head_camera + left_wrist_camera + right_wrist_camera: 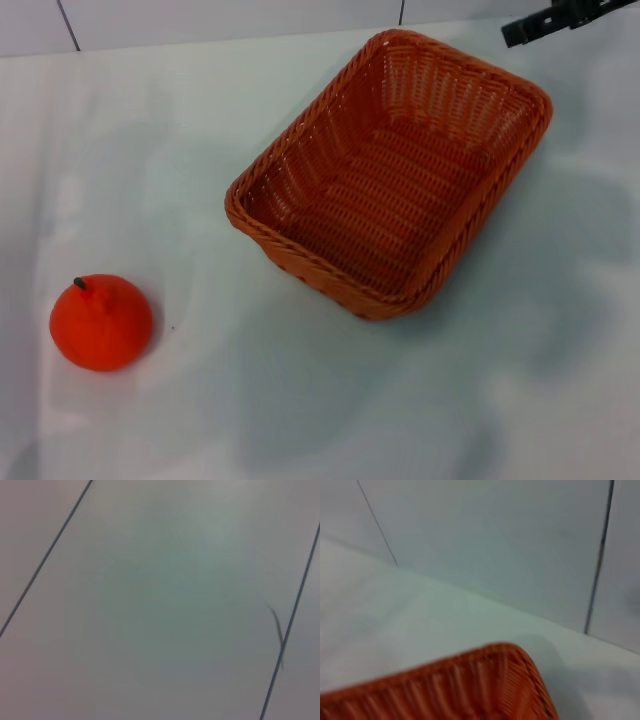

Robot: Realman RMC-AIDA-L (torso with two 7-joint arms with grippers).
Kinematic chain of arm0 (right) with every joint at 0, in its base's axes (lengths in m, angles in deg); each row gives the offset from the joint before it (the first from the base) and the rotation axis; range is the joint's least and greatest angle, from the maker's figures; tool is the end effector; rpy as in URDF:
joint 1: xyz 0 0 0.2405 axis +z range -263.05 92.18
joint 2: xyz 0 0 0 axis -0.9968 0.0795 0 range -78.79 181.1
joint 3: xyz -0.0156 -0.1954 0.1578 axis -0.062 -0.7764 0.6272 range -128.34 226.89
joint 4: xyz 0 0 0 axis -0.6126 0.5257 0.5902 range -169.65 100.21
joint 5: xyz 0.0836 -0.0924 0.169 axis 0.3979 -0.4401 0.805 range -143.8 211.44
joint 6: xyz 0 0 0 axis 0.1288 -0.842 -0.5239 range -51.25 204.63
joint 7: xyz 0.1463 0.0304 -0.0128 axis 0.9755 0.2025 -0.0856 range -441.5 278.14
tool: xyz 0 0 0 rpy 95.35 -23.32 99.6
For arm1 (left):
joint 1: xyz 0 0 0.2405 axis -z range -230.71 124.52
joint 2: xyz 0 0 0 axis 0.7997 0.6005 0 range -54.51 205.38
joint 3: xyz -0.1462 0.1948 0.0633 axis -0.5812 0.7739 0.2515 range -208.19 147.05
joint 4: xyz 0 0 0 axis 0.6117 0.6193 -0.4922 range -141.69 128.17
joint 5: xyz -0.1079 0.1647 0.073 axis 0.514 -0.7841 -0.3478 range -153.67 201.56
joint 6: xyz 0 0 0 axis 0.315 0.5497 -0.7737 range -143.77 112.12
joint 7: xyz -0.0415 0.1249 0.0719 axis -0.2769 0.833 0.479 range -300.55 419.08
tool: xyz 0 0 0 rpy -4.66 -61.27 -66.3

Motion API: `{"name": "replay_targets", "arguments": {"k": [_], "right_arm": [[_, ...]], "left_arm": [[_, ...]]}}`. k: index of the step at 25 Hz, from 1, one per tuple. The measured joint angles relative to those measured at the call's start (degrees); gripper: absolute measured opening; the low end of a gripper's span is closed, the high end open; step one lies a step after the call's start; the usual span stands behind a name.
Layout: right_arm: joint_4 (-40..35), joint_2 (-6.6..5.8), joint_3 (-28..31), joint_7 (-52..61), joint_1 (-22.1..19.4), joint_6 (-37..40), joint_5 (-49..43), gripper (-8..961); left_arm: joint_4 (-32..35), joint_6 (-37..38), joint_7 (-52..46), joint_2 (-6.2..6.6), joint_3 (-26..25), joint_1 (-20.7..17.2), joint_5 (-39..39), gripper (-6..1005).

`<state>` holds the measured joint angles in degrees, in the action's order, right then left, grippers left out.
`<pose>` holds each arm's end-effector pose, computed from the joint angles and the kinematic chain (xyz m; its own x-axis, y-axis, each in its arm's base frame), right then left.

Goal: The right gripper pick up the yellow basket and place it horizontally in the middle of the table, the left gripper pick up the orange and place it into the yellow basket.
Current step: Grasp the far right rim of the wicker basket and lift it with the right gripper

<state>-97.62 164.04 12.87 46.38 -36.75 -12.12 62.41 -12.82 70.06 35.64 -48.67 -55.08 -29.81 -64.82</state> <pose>0.1980 0.4295 0.1163 -0.7314 0.6554 0.1883 0.6487 0.5836 0.4884 -0.3240 0.2968 0.0124 0.3532 -0.3197 0.8792 0.9320 0.0390 -0.3603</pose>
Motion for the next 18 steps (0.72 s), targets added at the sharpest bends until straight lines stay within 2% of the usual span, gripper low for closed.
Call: {"name": "replay_targets", "arguments": {"k": [4,11,18], "right_arm": [[0.3,0.85,-3.2,0.4,2.1,2.5,-5.5,942],[3.1,2.20,-6.5,1.0,2.8,8.5,-10.0,941],[9.4,2.67,-7.1,-0.2,2.7,15.3,-10.1,933]], "left_arm": [[0.0,-1.1,-0.5,0.00,0.2,0.0,0.0,594],[-0.3,-1.5,-0.5,-0.09,0.4,0.0,0.0,589],[-1.0,-1.5,-0.5,-0.08,0.6,-0.1,0.0,585]]}}
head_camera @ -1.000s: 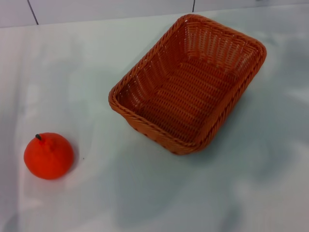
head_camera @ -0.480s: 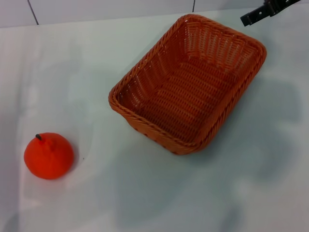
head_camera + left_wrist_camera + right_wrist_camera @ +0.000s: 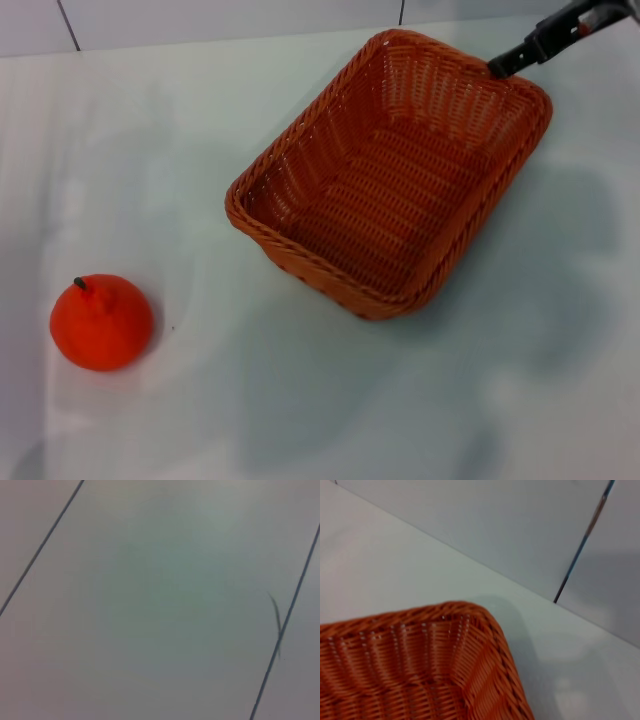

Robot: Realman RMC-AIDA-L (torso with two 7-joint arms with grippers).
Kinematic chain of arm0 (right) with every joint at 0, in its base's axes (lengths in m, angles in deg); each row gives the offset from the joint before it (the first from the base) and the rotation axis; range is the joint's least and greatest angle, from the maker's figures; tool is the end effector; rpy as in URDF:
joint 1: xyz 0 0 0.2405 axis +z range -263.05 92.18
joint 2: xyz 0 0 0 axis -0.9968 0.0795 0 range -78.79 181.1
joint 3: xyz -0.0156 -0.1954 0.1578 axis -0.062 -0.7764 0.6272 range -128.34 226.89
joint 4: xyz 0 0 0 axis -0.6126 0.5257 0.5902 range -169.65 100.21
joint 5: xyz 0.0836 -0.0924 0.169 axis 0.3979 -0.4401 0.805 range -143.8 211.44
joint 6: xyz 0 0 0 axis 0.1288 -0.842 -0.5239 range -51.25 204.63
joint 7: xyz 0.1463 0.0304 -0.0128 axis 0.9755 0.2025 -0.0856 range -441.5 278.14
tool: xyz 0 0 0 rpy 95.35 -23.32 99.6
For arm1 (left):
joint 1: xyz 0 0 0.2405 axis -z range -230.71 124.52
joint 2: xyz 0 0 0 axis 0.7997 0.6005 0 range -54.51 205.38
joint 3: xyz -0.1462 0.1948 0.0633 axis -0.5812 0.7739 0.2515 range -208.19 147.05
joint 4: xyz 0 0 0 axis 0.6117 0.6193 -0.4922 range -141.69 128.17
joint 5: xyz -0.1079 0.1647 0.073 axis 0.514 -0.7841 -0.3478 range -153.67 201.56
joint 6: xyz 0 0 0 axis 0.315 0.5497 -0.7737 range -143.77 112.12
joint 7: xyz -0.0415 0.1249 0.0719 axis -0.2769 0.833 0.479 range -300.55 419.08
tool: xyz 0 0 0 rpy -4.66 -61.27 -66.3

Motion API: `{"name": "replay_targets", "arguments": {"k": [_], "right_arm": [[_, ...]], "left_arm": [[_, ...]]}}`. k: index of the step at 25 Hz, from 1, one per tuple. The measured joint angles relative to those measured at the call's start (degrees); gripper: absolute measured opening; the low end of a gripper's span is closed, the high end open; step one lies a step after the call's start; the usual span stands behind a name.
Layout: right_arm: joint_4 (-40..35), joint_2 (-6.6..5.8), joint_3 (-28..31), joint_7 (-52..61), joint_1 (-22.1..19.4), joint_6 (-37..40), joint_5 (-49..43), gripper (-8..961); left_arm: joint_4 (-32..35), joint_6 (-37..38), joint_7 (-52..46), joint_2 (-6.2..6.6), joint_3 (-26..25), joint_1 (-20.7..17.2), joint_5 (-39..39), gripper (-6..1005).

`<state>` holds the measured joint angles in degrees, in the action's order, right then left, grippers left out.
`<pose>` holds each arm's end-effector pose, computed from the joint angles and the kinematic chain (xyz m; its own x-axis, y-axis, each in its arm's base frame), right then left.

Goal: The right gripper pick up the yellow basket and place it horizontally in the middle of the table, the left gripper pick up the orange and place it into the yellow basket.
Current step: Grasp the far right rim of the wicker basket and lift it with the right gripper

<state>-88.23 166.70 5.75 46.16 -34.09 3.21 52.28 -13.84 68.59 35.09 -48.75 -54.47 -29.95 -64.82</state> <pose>0.2123 0.4528 0.0715 -0.7593 0.6499 0.0330 0.5239 0.5803 0.6235 -0.3234 0.2975 0.0052 0.3303 -0.2910 0.8979 0.9414 0.0330 -0.3356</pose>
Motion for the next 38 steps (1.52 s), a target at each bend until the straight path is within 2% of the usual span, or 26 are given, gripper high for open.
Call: {"name": "replay_targets", "arguments": {"k": [6,11,14,16,19,21,24,28,34,38], "right_arm": [[5.2,0.90,0.0,-2.0,-0.2,5.4,0.2,926],[7.5,2.59,-0.3,-4.8,-0.3,8.9,0.2,920],[7.7,3.32,-0.3,-6.3,-0.4,9.2,0.2,784],[7.9,3.36,-0.3,-6.4,-0.4,9.2,0.2,693],[7.8,3.36,-0.2,-6.4,-0.6,8.7,0.2,453],[7.6,3.34,0.0,-6.4,-0.8,7.9,0.3,393],[7.5,3.02,0.8,-6.1,-1.3,6.0,0.9,302],[7.4,1.92,2.5,-4.7,-2.9,1.5,4.8,260],[7.6,-1.18,7.6,-1.8,-6.5,-6.7,17.4,222],[7.7,-1.86,9.5,-1.8,-9.8,-10.4,27.0,205]], "left_arm": [[-0.3,-0.1,0.0,0.00,1.3,0.0,0.0,581],[-0.3,-0.1,0.0,0.00,1.3,0.2,0.0,577],[-0.3,-0.2,0.0,0.00,1.3,0.3,0.0,575],[-0.3,-0.3,0.0,0.00,1.3,0.3,0.0,574],[-0.3,-0.6,0.0,0.00,1.3,0.4,0.0,572],[-0.3,-0.7,0.0,0.00,1.3,0.4,0.0,571],[-0.3,-1.3,0.0,0.00,1.2,0.5,0.0,569],[-0.3,-2.2,-0.1,0.00,1.1,0.8,0.0,566],[-0.3,-3.1,-0.1,0.00,0.9,1.5,0.0,562],[-0.1,-3.5,-0.1,0.06,0.9,1.9,0.0,559]]}}
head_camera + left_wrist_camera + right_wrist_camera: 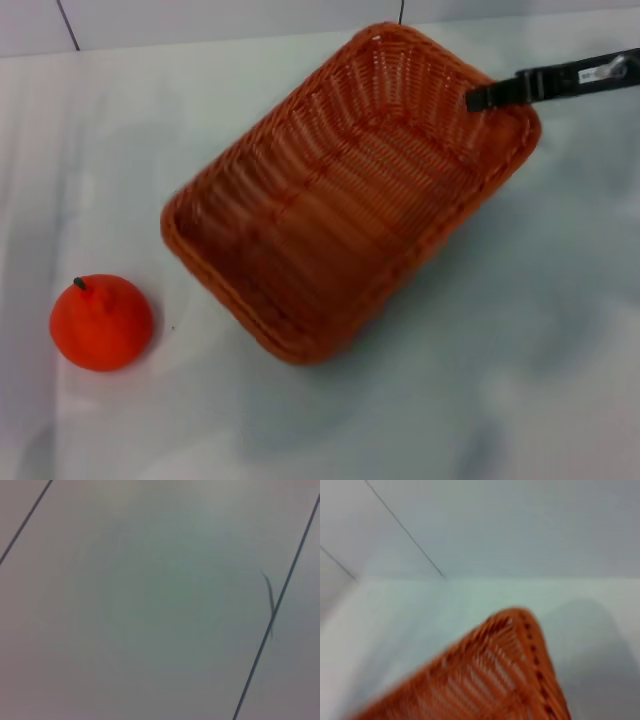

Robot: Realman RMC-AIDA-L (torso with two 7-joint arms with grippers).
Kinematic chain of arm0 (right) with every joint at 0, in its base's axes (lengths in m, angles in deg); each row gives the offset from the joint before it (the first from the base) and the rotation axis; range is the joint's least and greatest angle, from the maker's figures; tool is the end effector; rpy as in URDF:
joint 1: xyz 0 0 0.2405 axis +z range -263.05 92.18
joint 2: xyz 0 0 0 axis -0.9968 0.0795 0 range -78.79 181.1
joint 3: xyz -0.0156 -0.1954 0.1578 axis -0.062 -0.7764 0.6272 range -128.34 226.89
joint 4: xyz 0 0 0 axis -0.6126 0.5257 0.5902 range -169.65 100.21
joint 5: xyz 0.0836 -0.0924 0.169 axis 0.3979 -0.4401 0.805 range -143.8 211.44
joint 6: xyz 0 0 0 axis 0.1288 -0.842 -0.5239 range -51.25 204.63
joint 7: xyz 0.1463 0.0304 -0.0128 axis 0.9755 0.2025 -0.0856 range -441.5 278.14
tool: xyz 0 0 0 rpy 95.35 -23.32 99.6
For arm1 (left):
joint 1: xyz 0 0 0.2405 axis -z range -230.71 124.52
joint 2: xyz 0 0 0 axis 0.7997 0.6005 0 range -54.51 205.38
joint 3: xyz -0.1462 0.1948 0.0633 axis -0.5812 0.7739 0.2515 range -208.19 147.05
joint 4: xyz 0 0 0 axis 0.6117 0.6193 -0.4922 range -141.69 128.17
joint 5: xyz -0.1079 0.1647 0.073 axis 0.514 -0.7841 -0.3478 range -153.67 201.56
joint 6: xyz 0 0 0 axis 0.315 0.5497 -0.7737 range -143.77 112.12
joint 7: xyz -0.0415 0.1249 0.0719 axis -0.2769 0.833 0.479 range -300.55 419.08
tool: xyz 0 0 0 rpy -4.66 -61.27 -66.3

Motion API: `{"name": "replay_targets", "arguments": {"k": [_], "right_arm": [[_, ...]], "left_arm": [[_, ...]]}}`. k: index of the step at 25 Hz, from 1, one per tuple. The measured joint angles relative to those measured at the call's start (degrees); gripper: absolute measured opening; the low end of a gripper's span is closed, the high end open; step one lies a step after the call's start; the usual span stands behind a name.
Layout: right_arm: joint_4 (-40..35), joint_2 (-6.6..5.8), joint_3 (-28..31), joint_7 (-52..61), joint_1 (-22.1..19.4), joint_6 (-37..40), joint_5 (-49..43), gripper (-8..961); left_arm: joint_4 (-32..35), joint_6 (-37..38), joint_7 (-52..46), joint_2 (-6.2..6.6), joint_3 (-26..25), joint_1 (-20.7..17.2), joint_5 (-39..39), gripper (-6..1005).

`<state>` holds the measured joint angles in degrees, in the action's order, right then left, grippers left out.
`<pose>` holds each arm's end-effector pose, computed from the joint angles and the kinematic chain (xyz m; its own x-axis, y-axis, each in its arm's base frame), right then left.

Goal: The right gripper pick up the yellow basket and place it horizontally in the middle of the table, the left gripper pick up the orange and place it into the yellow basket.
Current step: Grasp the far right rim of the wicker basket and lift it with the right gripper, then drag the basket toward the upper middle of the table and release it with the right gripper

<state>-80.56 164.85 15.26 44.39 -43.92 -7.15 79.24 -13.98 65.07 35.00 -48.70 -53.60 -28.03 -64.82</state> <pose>0.2449 0.4011 0.0593 -0.5037 0.7689 0.3938 0.8615 0.4809 0.1629 -0.3179 0.3105 -0.0030 0.3246 -0.2406 0.9147 0.9434 0.0127 -0.3314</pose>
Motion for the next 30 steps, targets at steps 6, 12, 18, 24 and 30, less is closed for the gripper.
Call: {"name": "replay_targets", "arguments": {"k": [6,12,18,24,30], "right_arm": [[0.9,-0.15,1.4,-0.7,-3.7,-0.6,10.8,203],[9.7,0.25,3.3,-5.3,-4.7,3.3,20.3,212],[14.7,2.67,3.7,-8.1,-5.2,9.0,27.5,222],[19.0,5.23,4.5,-10.6,-6.1,15.7,33.6,231],[25.8,5.57,4.5,-14.5,-6.6,20.4,38.9,240]], "left_arm": [[0.2,-0.4,0.0,0.13,0.0,0.4,0.3,555],[0.8,-0.4,0.0,0.27,-0.1,0.8,0.5,551],[1.1,-0.4,0.1,0.37,-0.2,1.1,0.5,547],[1.8,-0.4,0.1,0.38,-0.2,1.6,0.5,544],[2.0,0.0,0.1,0.38,-0.2,1.7,0.6,542]]}}
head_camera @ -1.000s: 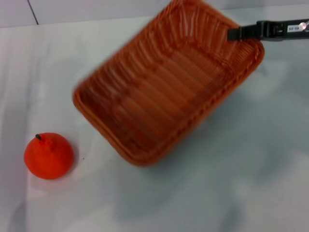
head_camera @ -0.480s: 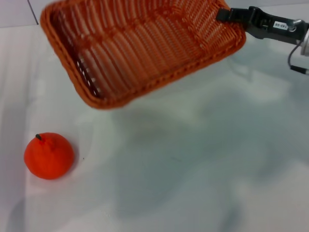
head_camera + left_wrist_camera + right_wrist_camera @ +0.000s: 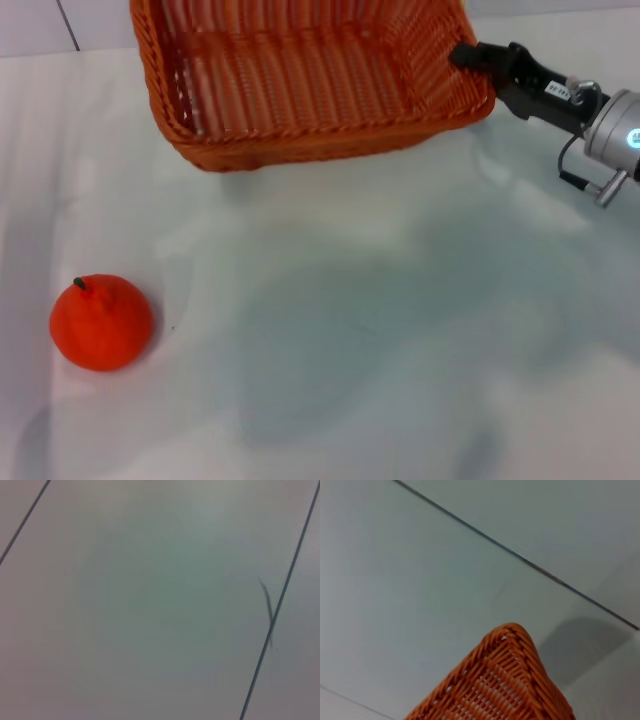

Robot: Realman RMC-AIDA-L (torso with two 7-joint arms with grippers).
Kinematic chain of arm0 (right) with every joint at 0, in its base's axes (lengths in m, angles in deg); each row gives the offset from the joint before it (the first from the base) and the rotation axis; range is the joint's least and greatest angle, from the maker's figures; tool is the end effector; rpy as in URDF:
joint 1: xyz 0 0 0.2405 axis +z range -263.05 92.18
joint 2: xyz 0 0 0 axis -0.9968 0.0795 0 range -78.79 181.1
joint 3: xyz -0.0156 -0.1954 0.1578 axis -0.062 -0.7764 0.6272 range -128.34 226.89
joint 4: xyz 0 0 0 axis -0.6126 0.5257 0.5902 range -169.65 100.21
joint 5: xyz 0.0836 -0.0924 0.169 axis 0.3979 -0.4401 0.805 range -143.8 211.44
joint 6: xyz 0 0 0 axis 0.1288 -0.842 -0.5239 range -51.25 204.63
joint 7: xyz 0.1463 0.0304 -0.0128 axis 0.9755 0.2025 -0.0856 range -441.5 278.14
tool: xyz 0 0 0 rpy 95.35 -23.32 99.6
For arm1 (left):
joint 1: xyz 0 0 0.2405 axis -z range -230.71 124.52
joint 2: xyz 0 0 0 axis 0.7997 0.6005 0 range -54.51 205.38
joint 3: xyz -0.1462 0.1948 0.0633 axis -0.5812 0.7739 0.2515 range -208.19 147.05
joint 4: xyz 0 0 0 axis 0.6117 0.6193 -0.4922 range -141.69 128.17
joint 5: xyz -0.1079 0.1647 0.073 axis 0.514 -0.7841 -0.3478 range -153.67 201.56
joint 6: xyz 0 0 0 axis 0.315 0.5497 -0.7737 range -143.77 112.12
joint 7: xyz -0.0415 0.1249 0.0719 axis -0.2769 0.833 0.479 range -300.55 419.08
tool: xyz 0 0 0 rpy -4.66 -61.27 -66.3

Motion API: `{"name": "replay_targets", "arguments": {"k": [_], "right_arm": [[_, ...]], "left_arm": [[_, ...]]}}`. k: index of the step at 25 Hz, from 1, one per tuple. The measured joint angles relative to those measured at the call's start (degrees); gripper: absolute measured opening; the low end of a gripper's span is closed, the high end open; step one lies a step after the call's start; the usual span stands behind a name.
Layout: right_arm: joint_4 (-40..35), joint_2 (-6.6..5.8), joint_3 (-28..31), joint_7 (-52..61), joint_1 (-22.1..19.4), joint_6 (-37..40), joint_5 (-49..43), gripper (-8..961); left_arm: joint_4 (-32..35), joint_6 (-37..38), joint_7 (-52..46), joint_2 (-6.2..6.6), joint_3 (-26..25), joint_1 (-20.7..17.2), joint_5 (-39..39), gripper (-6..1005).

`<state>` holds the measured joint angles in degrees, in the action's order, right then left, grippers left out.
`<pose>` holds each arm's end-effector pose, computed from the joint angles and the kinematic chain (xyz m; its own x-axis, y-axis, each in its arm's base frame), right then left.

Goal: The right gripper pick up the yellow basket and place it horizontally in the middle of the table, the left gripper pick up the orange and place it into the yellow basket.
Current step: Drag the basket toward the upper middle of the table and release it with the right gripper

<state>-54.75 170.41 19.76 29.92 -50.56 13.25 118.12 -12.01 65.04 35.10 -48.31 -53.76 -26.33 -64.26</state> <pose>0.2824 0.3879 -0.0067 0.1073 0.5980 0.7943 0.9505 0.1727 -0.2584 -0.3170 0.3198 0.0069 0.3537 -0.2607 0.8983 0.9314 0.0098 -0.3638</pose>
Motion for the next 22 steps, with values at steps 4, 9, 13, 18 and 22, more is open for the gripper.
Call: {"name": "replay_targets", "arguments": {"k": [4,9,13,18,22], "right_arm": [[2.2,0.02,-0.2,-0.8,-0.1,1.1,0.1,246],[4.1,0.12,-0.5,-1.6,-0.2,1.3,0.1,254],[5.2,0.14,-0.5,-1.8,-0.2,1.3,0.1,260],[6.0,0.17,-0.1,-1.7,-0.3,1.3,0.2,268],[6.0,0.18,0.1,-1.4,-0.8,0.0,0.2,375]], "left_arm": [[0.4,-0.1,0.0,0.00,0.0,0.2,-0.1,544],[0.4,-0.3,0.0,0.00,0.0,0.2,-0.1,550],[0.4,-0.3,0.0,0.00,0.0,0.2,0.0,555],[0.4,-0.3,0.0,0.00,0.0,0.2,0.0,561],[0.4,-0.3,0.0,0.00,0.0,-0.1,-0.2,566]]}}
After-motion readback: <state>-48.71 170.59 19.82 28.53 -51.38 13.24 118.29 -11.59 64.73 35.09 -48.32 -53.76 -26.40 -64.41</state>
